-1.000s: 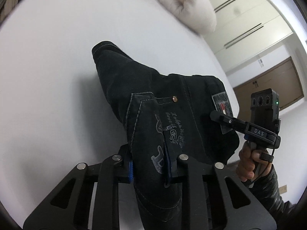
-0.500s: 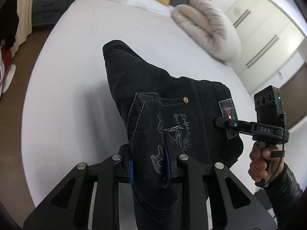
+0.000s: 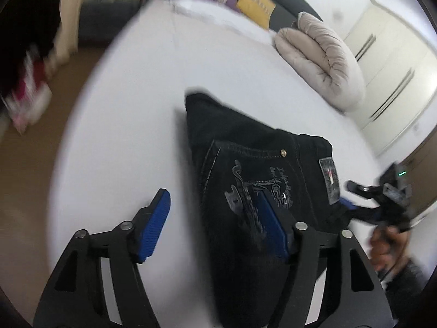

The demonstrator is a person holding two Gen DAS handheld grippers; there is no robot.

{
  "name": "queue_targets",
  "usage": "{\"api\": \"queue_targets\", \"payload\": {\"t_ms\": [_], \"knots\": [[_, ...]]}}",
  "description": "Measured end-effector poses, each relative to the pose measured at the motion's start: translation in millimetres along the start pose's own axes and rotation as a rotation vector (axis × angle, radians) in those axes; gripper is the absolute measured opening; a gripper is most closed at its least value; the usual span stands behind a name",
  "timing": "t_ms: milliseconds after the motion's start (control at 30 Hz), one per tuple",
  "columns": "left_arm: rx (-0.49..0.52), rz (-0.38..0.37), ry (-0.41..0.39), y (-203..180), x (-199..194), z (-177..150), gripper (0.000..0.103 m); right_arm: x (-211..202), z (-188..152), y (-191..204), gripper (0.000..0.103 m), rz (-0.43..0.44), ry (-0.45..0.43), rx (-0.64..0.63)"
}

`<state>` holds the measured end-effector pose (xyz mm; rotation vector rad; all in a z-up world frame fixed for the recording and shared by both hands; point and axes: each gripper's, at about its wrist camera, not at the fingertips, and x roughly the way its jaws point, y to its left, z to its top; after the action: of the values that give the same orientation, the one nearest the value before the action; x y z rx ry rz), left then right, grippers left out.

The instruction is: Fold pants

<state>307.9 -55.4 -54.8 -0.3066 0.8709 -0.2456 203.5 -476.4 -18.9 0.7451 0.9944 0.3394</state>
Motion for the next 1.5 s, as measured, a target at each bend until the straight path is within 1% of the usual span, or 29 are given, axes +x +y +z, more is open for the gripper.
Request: {"api": "queue_targets", "payload": {"t_ms": [33,100,133,167,200,233,267,300,333,367,400,433,500,533,633,700,767,800,867,933,1033,1167,1300,1333,1500], "knots": [[0.076,0.071,-0.055,-24.0,-20.4,6.2,0.069,-13.5,-5.7,5.2,0.063,-0.038,-0.028,-0.027],[0.171,0.162,-0.143,-51.3,-55.8,1.2,0.078,-46.6,-25.3,28.4,0.063,-0.111,-0.117,-0.118],[0.210,0.209,-0.201,-71.6,-76.4,-0.4,0.088,-70.2,-38.7,47.4,0.063,-0.144,-0.180,-0.183],[0.242,0.262,-0.269,-86.9,-103.9,-7.0,0.098,-84.1,-47.0,60.3,0.064,-0.156,-0.220,-0.222],[0.264,0.307,-0.330,-93.6,-130.7,-13.6,0.101,-106.2,-60.4,81.0,0.068,-0.171,-0.282,-0.282],[0.297,0.363,-0.421,-115.7,-155.6,-19.4,0.103,-125.5,-72.0,100.7,0.075,-0.190,-0.345,-0.338],[0.316,0.408,-0.485,-127.4,-176.8,-26.1,0.103,-136.5,-79.0,120.7,0.080,-0.204,-0.397,-0.381],[0.320,0.450,-0.533,-138.3,-195.5,-30.5,0.103,-152.7,-92.2,139.9,0.091,-0.225,-0.464,-0.429],[0.304,0.515,-0.592,-148.9,-222.0,-39.2,0.103,-168.7,-104.1,162.3,0.102,-0.253,-0.542,-0.477],[0.283,0.541,-0.618,-153.2,-239.1,-44.8,0.103,-184.8,-117.1,179.1,0.103,-0.268,-0.617,-0.517],[0.259,0.546,-0.628,-156.7,-254.8,-49.1,0.103,-197.2,-123.4,196.0,0.103,-0.271,-0.684,-0.553],[0.231,0.523,-0.613,-162.4,-272.4,-54.2,0.103,-213.1,-136.2,209.3,0.103,-0.279,-0.744,-0.582],[0.204,0.482,-0.575,-170.4,-290.5,-61.1,0.103,-239.7,-158.9,233.9,0.103,-0.306,-0.829,-0.619],[0.196,0.476,-0.565,-177.7,-298.2,-65.5,0.103,-248.8,-167.1,242.6,0.103,-0.306,-0.851,-0.630],[0.159,0.472,-0.534,-188.1,-315.8,-84.0,0.103,-278.1,-199.9,254.7,0.103,-0.260,-0.898,-0.655],[0.132,0.452,-0.511,-193.3,-324.7,-98.1,0.103,-286.7,-219.7,253.7,0.103,-0.259,-0.899,-0.649],[0.124,0.444,-0.454,-199.3,-323.2,-114.5,0.103,-283.6,-233.7,253.3,0.103,-0.260,-0.863,-0.635],[0.133,0.441,-0.426,-204.2,-318.6,-122.0,0.103,-279.7,-238.2,249.9,0.103,-0.275,-0.844,-0.632],[0.142,0.430,-0.383,-212.3,-307.6,-139.0,0.103,-265.6,-244.8,243.1,0.103,-0.333,-0.801,-0.628],[0.130,0.414,-0.348,-213.5,-298.0,-152.5,0.103,-256.3,-252.8,236.4,0.103,-0.378,-0.770,-0.607],[0.109,0.395,-0.269,-211.9,-271.2,-164.9,0.103,-240.2,-259.6,223.2,0.103,-0.430,-0.709,-0.559],[0.110,0.401,-0.234,-208.7,-248.7,-171.5,0.103,-219.8,-260.9,208.3,0.103,-0.444,-0.611,-0.519],[0.083,0.416,-0.218,-200.0,-238.6,-173.9,0.103,-204.4,-264.9,207.0,0.103,-0.472,-0.557,-0.540],[0.076,0.419,-0.210,-193.7,-233.0,-168.8,0.103,-201.0,-266.6,207.2,0.103,-0.479,-0.545,-0.548],[0.049,0.422,-0.179,-177.4,-218.2,-164.2,0.103,-181.0,-269.4,202.2,0.103,-0.490,-0.474,-0.554]]}}
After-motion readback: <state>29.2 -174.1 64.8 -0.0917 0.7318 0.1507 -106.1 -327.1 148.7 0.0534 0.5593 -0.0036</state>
